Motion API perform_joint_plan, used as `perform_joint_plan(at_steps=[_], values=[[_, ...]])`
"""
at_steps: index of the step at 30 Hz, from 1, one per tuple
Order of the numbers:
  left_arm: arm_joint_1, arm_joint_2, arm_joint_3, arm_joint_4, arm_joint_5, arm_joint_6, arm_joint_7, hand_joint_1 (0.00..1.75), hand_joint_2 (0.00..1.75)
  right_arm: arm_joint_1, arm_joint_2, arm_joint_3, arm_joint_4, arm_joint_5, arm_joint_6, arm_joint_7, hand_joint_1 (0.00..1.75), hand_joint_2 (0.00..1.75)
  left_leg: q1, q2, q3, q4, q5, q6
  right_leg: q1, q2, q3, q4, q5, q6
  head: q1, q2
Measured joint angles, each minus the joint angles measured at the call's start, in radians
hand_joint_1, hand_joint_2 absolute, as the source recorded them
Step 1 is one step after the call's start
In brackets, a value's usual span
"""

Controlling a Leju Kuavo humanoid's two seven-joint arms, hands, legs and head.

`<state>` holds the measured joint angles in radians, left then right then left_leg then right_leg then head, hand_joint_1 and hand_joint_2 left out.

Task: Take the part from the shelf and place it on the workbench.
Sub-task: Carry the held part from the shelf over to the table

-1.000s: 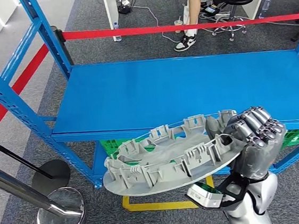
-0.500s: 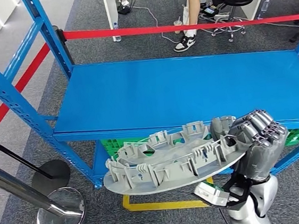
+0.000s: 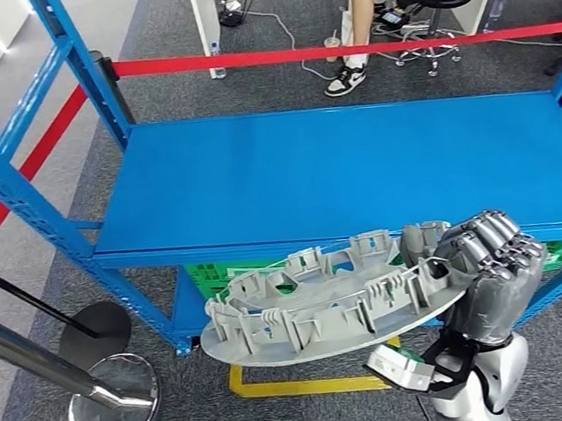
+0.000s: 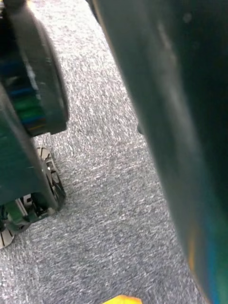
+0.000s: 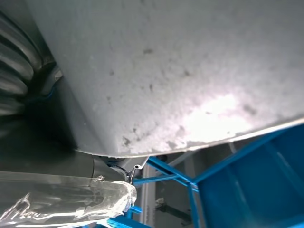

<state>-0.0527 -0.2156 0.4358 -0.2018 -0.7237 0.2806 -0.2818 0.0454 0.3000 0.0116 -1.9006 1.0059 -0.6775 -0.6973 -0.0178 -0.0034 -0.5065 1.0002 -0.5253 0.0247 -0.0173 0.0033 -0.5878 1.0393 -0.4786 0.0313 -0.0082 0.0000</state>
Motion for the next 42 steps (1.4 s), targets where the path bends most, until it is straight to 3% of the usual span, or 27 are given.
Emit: perform_joint_plan(at_steps=[2, 3, 6, 7, 8, 9, 11, 13, 14, 17, 19, 21, 22, 23, 24, 25, 26, 28, 30, 31, 33, 35, 37, 38, 39, 40, 42], values=[[-0.001, 0.015, 0.0, 0.0, 0.0, -0.016, -0.004, 0.0, 0.0, -0.002, 0.001, 0.0, 0.0, 0.007, 0.0, 0.0, 1.75, 1.75, 0.002, 0.0, -0.008, 0.014, -0.016, -0.01, -0.002, 0.0, -0.004, -0.006, -0.001, -0.013, -0.003, 0.0], [-0.001, 0.021, 0.0, 0.0, 0.0, -0.019, -0.005, 0.0, 0.0, -0.002, 0.001, 0.0, 0.0, 0.009, 0.0, 0.0, 1.75, 1.75, 0.004, 0.0, -0.018, 0.039, -0.039, -0.017, -0.003, -0.001, -0.006, -0.008, 0.002, -0.019, -0.005, 0.0], [-0.001, 0.029, 0.0, 0.0, -0.003, -0.019, -0.005, 0.0, 0.0, -0.003, 0.001, 0.001, 0.0, 0.011, 0.0, 0.0, 1.75, 1.75, 0.01, 0.0, -0.087, 0.21, -0.141, -0.03, -0.002, -0.005, -0.018, -0.009, 0.011, -0.032, -0.009, 0.0], [-0.001, 0.029, 0.0, 0.0, -0.005, -0.019, -0.005, 0.0, 0.0, -0.003, 0.001, 0.0, 0.0, 0.011, 0.0, 0.0, 1.75, 1.75, 0.012, 0.0, -0.107, 0.26, -0.158, -0.032, 0.0, -0.006, -0.024, -0.009, 0.015, -0.034, -0.009, 0.0], [-0.001, 0.03, 0.0, 0.0, -0.006, -0.019, -0.005, 0.0, 0.0, -0.003, 0.001, 0.0, 0.0, 0.011, 0.0, 0.0, 1.75, 1.75, 0.013, 0.0, -0.112, 0.278, -0.155, -0.031, 0.001, -0.007, -0.029, -0.009, 0.02, -0.035, -0.009, 0.0], [-0.001, 0.03, 0.0, 0.0, -0.007, -0.019, -0.005, 0.0, 0.0, -0.003, 0.001, 0.0, 0.0, 0.011, 0.0, 0.0, 1.75, 1.75, 0.013, 0.0, -0.099, 0.259, -0.133, -0.029, 0.003, -0.006, -0.035, -0.009, 0.024, -0.035, -0.009, 0.0], [-0.002, 0.032, 0.0, 0.0, -0.009, -0.018, -0.005, 0.0, 0.0, -0.003, 0.001, 0.0, 0.0, 0.011, 0.0, 0.0, 1.75, 1.75, 0.013, 0.0, -0.028, 0.134, -0.067, -0.021, 0.004, -0.005, -0.043, -0.009, 0.035, -0.033, -0.009, 0.0], [-0.004, 0.034, 0.0, 0.0, -0.009, -0.018, -0.005, 0.0, 0.0, -0.004, 0.001, 0.0, 0.0, 0.011, 0.0, 0.0, 1.75, 1.75, 0.009, -0.001, 0.034, 0.018, -0.032, -0.013, 0.006, -0.004, -0.049, -0.009, 0.047, -0.024, -0.008, 0.0], [-0.005, 0.035, 0.0, 0.0, -0.01, -0.018, -0.005, 0.0, 0.0, -0.004, 0.001, 0.0, 0.001, 0.011, 0.0, 0.0, 1.75, 1.75, 0.006, -0.002, 0.046, -0.008, -0.027, -0.01, 0.005, -0.005, -0.05, -0.011, 0.054, -0.018, -0.008, 0.0], [-0.005, 0.037, 0.0, 0.0, -0.013, -0.019, -0.004, 0.0, 0.0, -0.004, 0.001, -0.002, 0.004, 0.013, 0.0, 0.0, 1.75, 1.75, 0.003, 0.0, 0.035, -0.023, -0.005, 0.001, 0.001, -0.005, -0.058, -0.014, 0.064, 0.0, -0.009, 0.0], [-0.007, 0.039, 0.001, 0.0, -0.016, -0.02, -0.003, 0.0, 0.0, -0.005, 0.001, -0.004, 0.007, 0.012, 0.0, 0.0, 1.75, 1.75, 0.005, 0.004, 0.016, -0.031, 0.021, 0.013, 0.001, -0.004, -0.082, 0.035, 0.003, 0.005, -0.007, 0.0], [-0.008, 0.04, 0.001, 0.0, -0.017, -0.021, -0.003, 0.0, 0.0, -0.005, 0.001, -0.008, 0.013, 0.011, 0.0, 0.0, 1.75, 1.75, 0.004, 0.006, -0.012, -0.03, 0.042, 0.02, 0.002, -0.004, -0.116, 0.155, -0.092, 0.009, -0.004, 0.0], [-0.007, 0.04, 0.001, 0.0, -0.018, -0.022, -0.002, 0.0, 0.0, -0.005, 0.001, -0.009, 0.016, 0.01, 0.0, 0.0, 1.75, 1.75, 0.003, 0.006, -0.026, -0.029, 0.052, 0.02, 0.002, -0.004, -0.125, 0.213, -0.119, 0.011, -0.004, 0.0], [-0.007, 0.04, 0.001, 0.0, -0.018, -0.022, -0.002, 0.0, 0.0, -0.005, 0.001, -0.011, 0.019, 0.01, 0.0, 0.0, 1.75, 1.75, 0.003, 0.007, -0.04, -0.028, 0.062, 0.02, 0.002, -0.004, -0.123, 0.248, -0.122, 0.012, -0.004, 0.0], [-0.006, 0.04, 0.001, 0.0, -0.018, -0.022, -0.002, 0.0, 0.0, -0.005, 0.001, -0.013, 0.022, 0.009, 0.0, 0.0, 1.75, 1.75, 0.002, 0.007, -0.054, -0.026, 0.071, 0.019, 0.003, -0.004, -0.105, 0.248, -0.104, 0.013, -0.004, 0.0], [-0.006, 0.04, 0.002, 0.0, -0.019, -0.022, -0.002, 0.0, 0.0, -0.005, 0.001, -0.015, 0.025, 0.009, 0.0, 0.0, 1.75, 1.75, 0.002, 0.007, -0.067, -0.024, 0.08, 0.018, 0.003, -0.004, -0.069, 0.212, -0.076, 0.011, -0.004, 0.0], [-0.006, 0.04, 0.002, 0.0, -0.02, -0.022, -0.002, 0.0, 0.0, -0.006, 0.001, -0.016, 0.029, 0.008, 0.0, 0.0, 1.75, 1.75, 0.002, 0.007, -0.079, -0.021, 0.087, 0.015, 0.003, -0.005, -0.019, 0.148, -0.054, 0.009, -0.003, 0.0], [-0.006, 0.04, 0.002, 0.0, -0.023, -0.023, -0.002, 0.0, 0.0, -0.01, 0.001, -0.02, 0.036, 0.006, 0.0, 0.0, 1.75, 1.75, -0.001, 0.007, -0.098, -0.012, 0.1, 0.008, 0.005, -0.005, 0.081, 0.007, -0.051, 0.003, -0.004, 0.0], [-0.006, 0.041, 0.004, 0.0, -0.029, -0.024, -0.002, 0.0, 0.0, -0.013, 0.001, -0.027, 0.045, 0.004, 0.0, 0.0, 1.75, 1.75, -0.002, 0.007, -0.107, -0.006, 0.113, -0.002, 0.009, -0.004, 0.119, -0.056, -0.068, -0.002, -0.005, 0.0], [-0.005, 0.041, 0.006, 0.0, -0.031, -0.024, -0.002, 0.0, 0.0, -0.014, 0.001, -0.033, 0.049, 0.002, 0.0, 0.0, 1.75, 1.75, -0.002, 0.007, -0.11, -0.006, 0.121, -0.007, 0.009, -0.004, 0.112, -0.06, -0.065, -0.008, -0.005, 0.0], [-0.004, 0.042, 0.009, 0.0, -0.036, -0.025, -0.001, 0.0, 0.0, -0.017, 0.002, -0.042, 0.06, -0.001, 0.0, 0.0, 1.75, 1.75, 0.001, 0.005, -0.122, 0.01, 0.1, -0.017, 0.007, -0.007, 0.097, -0.062, -0.047, -0.024, -0.006, 0.0], [-0.004, 0.042, 0.014, 0.0, -0.039, -0.026, 0.0, 0.0, 0.0, -0.021, 0.003, -0.049, 0.07, -0.002, 0.0, 0.0, 1.75, 1.75, 0.007, 0.004, -0.149, 0.091, 0.014, -0.03, 0.005, -0.01, 0.076, -0.063, -0.024, -0.037, -0.009, 0.0], [-0.004, 0.043, 0.017, 0.0, -0.041, -0.026, 0.0, 0.0, 0.0, -0.022, 0.003, -0.056, 0.08, -0.001, 0.0, 0.0, 1.75, 1.75, 0.015, 0.003, -0.178, 0.218, -0.069, -0.04, 0.006, -0.011, 0.047, -0.061, -0.002, -0.04, -0.01, 0.0], [-0.004, 0.044, 0.017, 0.0, -0.042, -0.027, 0.0, 0.0, 0.0, -0.022, 0.003, -0.059, 0.084, 0.0, 0.0, 0.0, 1.75, 1.75, 0.017, 0.003, -0.18, 0.26, -0.078, -0.044, 0.007, -0.012, 0.032, -0.059, 0.007, -0.04, -0.01, 0.0], [-0.004, 0.044, 0.017, 0.0, -0.042, -0.027, 0.0, 0.0, 0.0, -0.022, 0.003, -0.061, 0.089, 0.0, 0.0, 0.0, 1.75, 1.75, 0.02, 0.003, -0.169, 0.273, -0.067, -0.046, 0.007, -0.012, 0.017, -0.056, 0.017, -0.038, -0.011, 0.0], [-0.004, 0.044, 0.018, 0.0, -0.043, -0.027, 0.0, 0.0, 0.0, -0.022, 0.003, -0.063, 0.092, 0.0, 0.0, 0.0, 1.75, 1.75, 0.022, 0.003, -0.142, 0.251, -0.041, -0.047, 0.007, -0.012, 0.001, -0.053, 0.026, -0.036, -0.011, 0.0], [-0.006, 0.044, 0.018, 0.0, -0.043, -0.027, 0.0, 0.0, 0.0, -0.022, 0.003, -0.068, 0.098, 0.0, 0.0, 0.0, 1.75, 1.75, 0.025, 0.003, -0.046, 0.125, 0.0, -0.044, 0.008, -0.01, -0.024, -0.045, 0.042, -0.028, -0.011, 0.0]])
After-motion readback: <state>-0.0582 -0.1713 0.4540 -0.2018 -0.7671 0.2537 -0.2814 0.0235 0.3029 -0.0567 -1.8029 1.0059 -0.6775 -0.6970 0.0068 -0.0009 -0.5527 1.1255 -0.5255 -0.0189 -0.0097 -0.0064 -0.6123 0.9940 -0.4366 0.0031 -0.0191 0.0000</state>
